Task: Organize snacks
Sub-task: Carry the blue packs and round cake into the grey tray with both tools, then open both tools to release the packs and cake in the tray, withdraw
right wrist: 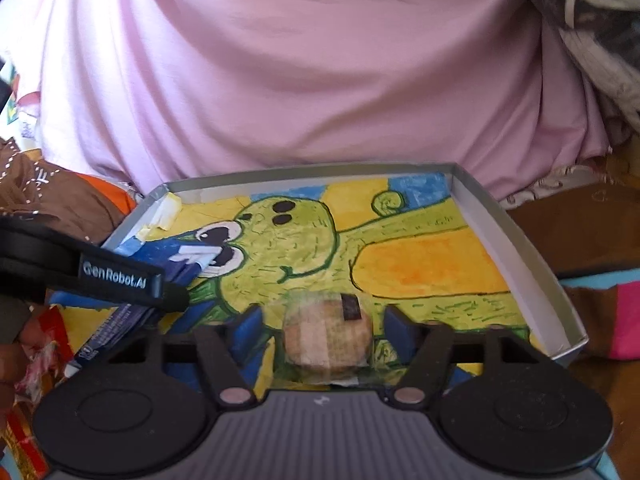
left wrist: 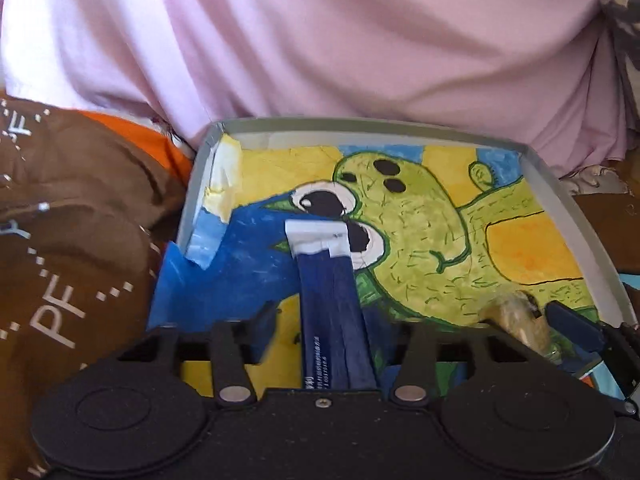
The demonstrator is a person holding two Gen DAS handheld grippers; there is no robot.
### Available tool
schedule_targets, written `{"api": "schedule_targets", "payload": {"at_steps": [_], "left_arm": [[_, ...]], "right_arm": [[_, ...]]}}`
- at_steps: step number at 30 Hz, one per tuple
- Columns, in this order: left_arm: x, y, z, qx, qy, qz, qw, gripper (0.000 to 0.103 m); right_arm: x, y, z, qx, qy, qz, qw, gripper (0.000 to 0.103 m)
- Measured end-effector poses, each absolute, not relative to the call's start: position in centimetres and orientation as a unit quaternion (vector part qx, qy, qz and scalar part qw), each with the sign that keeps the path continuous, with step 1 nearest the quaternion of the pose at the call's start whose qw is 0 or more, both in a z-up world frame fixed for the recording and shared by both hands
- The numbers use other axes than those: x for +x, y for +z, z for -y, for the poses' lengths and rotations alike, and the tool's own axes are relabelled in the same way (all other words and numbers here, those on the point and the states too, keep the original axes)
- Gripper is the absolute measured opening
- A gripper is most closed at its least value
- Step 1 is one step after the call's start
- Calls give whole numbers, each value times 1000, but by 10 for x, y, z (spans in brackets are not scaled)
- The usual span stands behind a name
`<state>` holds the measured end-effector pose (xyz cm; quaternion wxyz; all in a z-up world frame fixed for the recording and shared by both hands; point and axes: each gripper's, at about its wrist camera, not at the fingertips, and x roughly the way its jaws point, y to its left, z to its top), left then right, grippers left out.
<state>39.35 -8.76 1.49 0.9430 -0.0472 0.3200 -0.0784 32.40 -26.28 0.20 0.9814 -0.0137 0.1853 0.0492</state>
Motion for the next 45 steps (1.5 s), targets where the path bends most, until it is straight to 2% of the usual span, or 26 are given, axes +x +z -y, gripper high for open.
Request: {"api": "schedule_targets", "payload": {"at_steps": [1, 6, 10, 28, 45], "left_arm": [[390, 18, 86, -48, -80, -317, 944, 72], [352, 33, 69, -50, -101, -302, 947, 83], [312, 38, 52, -66, -103, -284, 951, 90], [183, 69, 15, -99, -93, -197, 971, 100], [117, 38, 5, -73, -131, -220, 964, 102]], "right_arm": [[320, 4, 262, -17, 49, -180, 982, 84], [284, 14, 264, -11, 59, -153, 986, 97], [243, 24, 264, -13, 64, -118, 991, 103], [115, 56, 252, -6, 82, -53, 995, 103], [40, 30, 236, -1, 68, -104, 992, 103]]}}
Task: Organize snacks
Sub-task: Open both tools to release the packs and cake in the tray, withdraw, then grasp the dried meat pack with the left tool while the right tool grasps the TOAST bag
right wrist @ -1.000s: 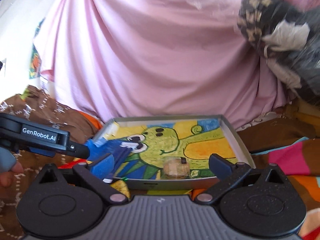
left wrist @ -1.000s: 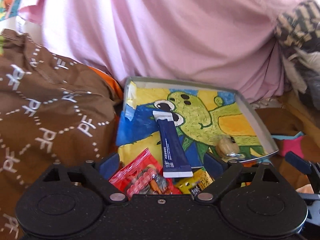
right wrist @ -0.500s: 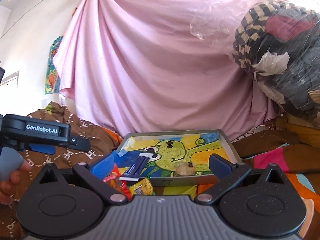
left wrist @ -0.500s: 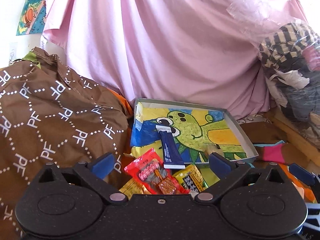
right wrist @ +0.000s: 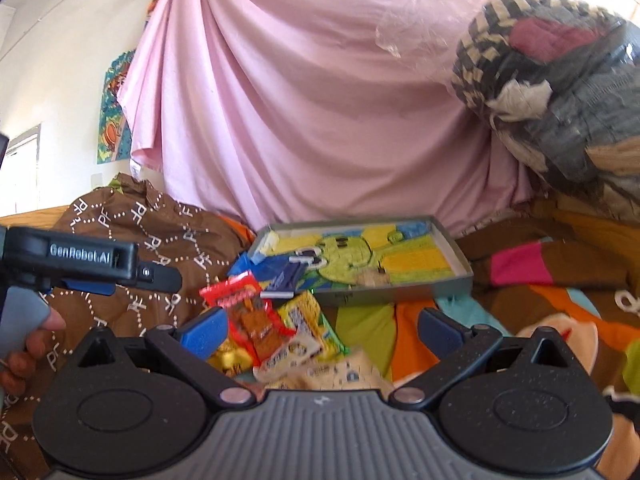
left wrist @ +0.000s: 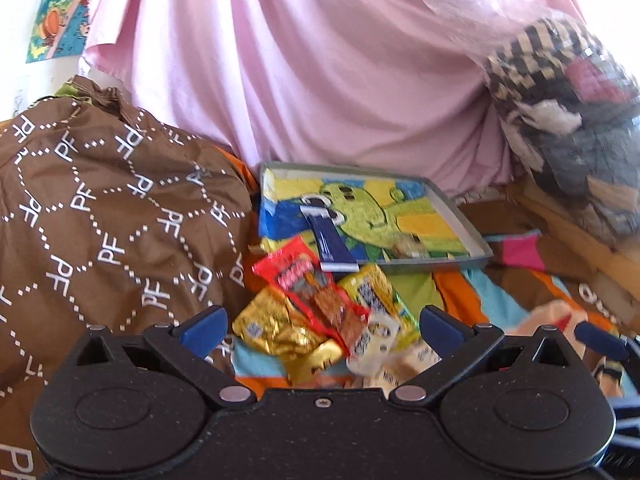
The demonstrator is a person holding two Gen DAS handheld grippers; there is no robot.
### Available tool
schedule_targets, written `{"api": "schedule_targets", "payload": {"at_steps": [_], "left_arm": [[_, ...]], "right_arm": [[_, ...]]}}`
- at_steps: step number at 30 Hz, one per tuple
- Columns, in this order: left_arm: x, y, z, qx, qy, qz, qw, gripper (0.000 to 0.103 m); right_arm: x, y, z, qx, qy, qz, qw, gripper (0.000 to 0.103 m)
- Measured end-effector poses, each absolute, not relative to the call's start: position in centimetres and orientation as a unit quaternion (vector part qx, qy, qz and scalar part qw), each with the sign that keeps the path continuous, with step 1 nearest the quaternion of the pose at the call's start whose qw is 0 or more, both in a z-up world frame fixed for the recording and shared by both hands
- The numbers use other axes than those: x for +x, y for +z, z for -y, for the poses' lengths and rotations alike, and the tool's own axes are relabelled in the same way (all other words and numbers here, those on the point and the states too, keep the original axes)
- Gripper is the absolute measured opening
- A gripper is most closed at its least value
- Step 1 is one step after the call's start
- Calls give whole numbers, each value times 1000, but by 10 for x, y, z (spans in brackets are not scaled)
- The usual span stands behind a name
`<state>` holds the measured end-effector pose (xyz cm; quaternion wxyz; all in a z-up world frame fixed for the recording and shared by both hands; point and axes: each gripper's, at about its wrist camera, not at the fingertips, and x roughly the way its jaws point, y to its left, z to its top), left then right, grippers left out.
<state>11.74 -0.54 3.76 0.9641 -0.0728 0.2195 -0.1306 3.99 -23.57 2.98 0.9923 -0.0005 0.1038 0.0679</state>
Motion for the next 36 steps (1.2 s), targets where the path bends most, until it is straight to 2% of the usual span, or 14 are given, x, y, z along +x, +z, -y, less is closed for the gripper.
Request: {"api": "schedule_targets", "payload": {"at_steps": [6, 14, 21, 31, 36], "left_arm": [[113, 17, 9, -55, -152, -239, 958, 102], [118, -13, 23, -1, -178, -301, 937, 102], [128, -28, 25, 12, -181, -328, 927, 102], [152, -39, 27, 51, -191, -332, 922, 102], [172, -42, 27, 48, -200, -328, 922, 102]], "right_arm": [[30, 16, 238, 1, 50, -140, 989, 103], [40, -12, 239, -17, 28, -224, 974, 103], [49, -26, 240, -16, 30, -256, 966, 103], [72, -38, 241, -12, 38, -301, 953, 103], [95, -44, 247, 7, 34, -350, 936, 103]]}}
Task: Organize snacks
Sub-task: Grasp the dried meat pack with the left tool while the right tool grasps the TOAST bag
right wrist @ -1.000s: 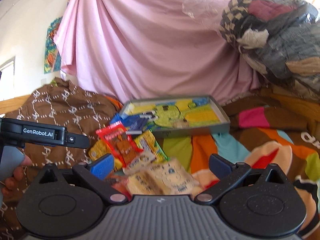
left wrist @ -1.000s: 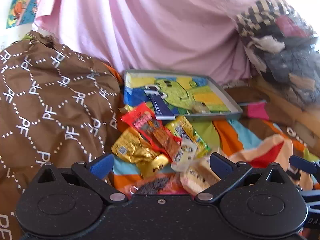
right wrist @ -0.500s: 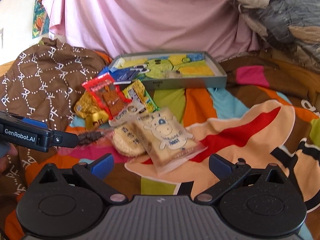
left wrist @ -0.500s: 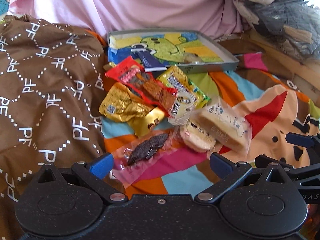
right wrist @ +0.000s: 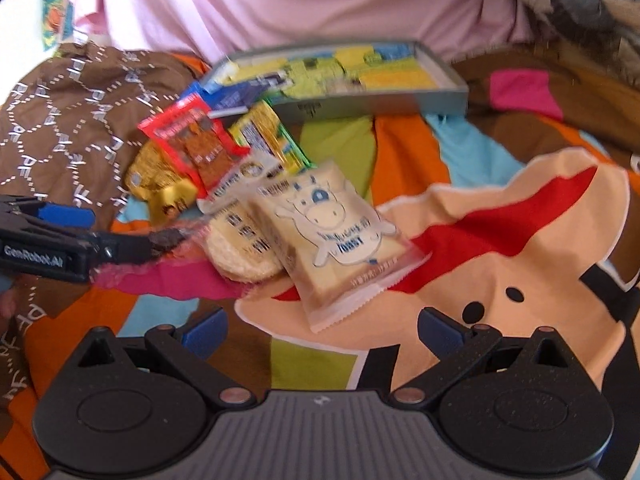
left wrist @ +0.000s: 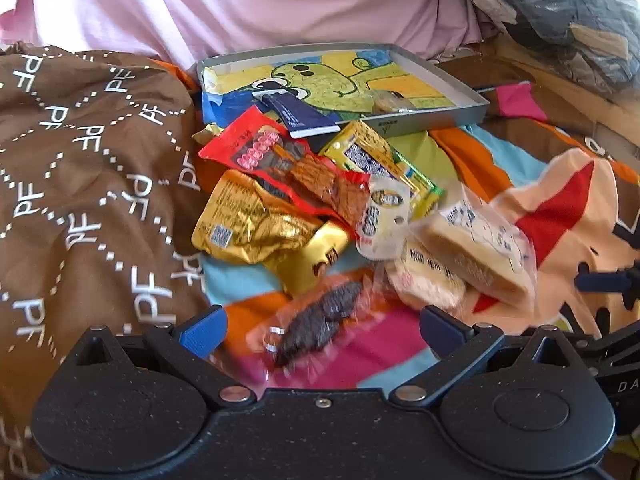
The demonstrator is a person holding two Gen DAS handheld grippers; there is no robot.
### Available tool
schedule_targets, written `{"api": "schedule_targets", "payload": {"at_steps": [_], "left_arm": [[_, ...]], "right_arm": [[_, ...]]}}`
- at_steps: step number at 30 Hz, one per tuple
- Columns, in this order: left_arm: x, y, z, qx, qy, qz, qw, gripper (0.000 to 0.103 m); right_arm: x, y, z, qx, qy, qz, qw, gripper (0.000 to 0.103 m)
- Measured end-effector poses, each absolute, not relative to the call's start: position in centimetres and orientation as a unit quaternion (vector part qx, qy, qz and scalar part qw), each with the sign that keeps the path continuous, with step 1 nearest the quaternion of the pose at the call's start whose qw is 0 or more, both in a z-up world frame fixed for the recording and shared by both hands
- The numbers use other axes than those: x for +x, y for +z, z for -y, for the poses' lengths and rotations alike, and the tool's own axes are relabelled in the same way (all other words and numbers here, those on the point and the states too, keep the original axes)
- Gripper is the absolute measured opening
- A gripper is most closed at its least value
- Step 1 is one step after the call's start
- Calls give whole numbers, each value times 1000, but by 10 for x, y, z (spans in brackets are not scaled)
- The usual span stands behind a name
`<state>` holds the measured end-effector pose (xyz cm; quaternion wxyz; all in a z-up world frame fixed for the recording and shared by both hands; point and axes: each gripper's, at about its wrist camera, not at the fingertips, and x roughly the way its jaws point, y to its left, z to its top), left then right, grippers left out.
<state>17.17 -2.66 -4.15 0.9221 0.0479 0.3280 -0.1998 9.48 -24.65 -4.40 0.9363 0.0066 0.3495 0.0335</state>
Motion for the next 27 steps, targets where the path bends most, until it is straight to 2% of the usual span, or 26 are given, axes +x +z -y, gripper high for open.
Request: {"api": "schedule_targets", "payload": {"at_steps": [7, 16, 23, 27], "left_arm": [[188, -48, 30, 75, -235, -331, 911, 102], [192, -65, 46, 170, -268, -323, 891, 102], [204, -73, 44, 177, -261, -359, 879, 100], [201, -75, 50, 214, -258, -356, 872, 99]], "right_arm": [[115, -44, 252, -18, 32, -355, 934, 103], [161, -50, 253, -135, 98, -387, 907, 103], [196, -56, 257, -146, 145, -415, 886, 103], [194, -61, 247, -181, 146, -403, 885, 103]]}}
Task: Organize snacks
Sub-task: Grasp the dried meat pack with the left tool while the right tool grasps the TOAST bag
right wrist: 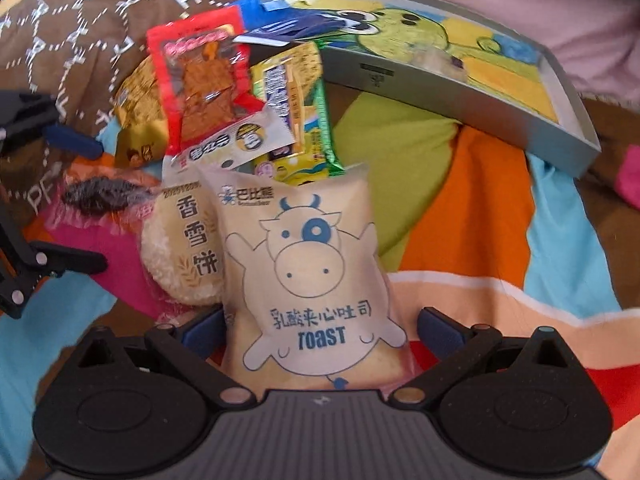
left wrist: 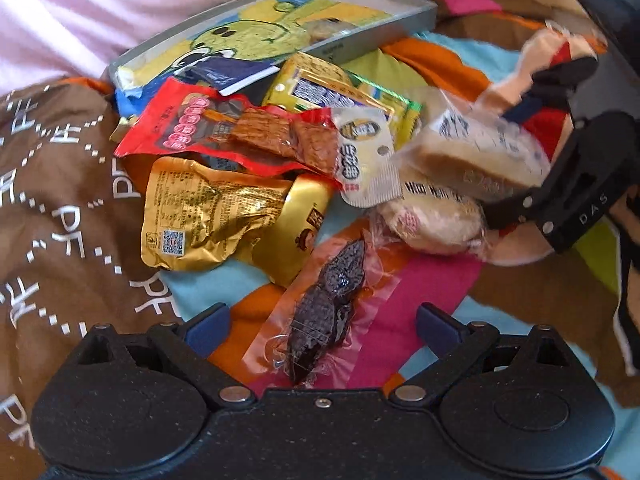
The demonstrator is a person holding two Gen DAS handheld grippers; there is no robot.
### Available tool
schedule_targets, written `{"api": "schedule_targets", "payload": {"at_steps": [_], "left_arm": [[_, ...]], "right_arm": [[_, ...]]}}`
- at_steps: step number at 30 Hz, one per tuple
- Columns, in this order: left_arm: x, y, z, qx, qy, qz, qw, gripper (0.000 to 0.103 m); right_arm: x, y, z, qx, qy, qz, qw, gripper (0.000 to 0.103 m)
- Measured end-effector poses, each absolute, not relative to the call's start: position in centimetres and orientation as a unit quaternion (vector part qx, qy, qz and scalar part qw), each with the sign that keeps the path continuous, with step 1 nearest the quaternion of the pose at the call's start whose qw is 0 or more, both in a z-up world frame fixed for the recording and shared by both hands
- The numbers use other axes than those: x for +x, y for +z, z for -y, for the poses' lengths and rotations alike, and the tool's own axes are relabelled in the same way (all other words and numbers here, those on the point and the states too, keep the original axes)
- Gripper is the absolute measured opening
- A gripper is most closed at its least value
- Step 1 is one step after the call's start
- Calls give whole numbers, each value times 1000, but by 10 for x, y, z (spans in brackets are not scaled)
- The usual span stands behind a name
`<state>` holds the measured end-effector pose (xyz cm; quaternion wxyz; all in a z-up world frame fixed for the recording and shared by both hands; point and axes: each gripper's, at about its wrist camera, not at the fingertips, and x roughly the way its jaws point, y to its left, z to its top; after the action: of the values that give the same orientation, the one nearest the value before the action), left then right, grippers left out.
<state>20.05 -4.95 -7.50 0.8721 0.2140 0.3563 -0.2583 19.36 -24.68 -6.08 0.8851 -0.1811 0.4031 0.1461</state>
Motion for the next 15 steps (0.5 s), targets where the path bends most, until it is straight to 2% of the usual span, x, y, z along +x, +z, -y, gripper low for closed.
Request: {"api": "schedule_targets", "payload": {"at_steps": [2, 5, 10, 15], "left_arm": [[201, -74, 50, 222, -250, -359, 871, 98], [204, -71, 46, 207, -237, -369, 875, 89], [203, -68, 44, 202, -240, -367, 876, 66], [195, -64, 50, 210, -251, -362, 873, 52]], "right_arm": [[190, -62, 244, -179, 140, -397, 889, 102], [185, -63, 245, -160, 136, -395, 894, 99], [174, -60, 251, -135, 126, -390, 902, 91], [166, -58, 259, -90, 115, -382, 912, 87]]}}
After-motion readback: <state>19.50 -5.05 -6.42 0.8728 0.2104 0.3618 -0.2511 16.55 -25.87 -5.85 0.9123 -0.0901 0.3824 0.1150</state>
